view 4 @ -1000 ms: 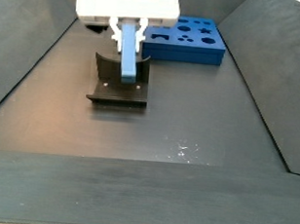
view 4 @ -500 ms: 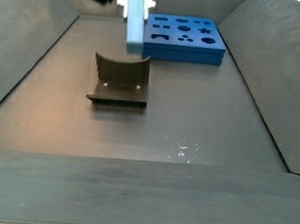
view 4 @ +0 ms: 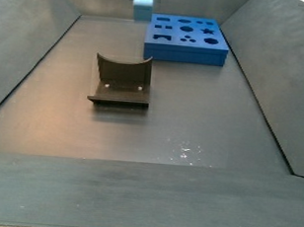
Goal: Pick up the rectangle object. Move up. Place the rectangle object on the fixture. Regrasp the rectangle object. Move to above the board. Insert the rectangle object.
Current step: Move to above the board.
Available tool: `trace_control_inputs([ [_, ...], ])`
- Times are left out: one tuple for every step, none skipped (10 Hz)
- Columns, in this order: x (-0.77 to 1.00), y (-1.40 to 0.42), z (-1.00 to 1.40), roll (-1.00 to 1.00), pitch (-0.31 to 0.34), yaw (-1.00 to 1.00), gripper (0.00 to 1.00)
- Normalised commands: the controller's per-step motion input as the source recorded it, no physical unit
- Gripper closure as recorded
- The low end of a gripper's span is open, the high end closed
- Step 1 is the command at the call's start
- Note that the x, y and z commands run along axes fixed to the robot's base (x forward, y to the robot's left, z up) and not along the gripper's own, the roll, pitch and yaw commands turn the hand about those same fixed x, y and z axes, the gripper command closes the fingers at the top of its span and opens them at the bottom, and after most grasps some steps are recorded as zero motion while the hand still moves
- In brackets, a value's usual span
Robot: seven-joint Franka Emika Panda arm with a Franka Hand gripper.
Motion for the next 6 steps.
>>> trace_control_inputs([
  [-0.25, -1.0, -0.16, -1.0, 0.028, -0.1, 1.0],
  [-0.24, -1.0, -0.19, -1.0, 0.02, -0.09, 1.0],
  [-0.25, -1.0, -0.18, -1.0, 0.021, -0.08, 1.0],
  [-0.26, -1.0, -0.18, -1.0, 0.023, -0.08, 1.0],
  [-0.26, -1.0, -0.18, -1.0, 0.025, -0.08, 1.0],
  [-0.27, -1.0, -0.18, -1.0, 0.029, -0.07, 1.0],
])
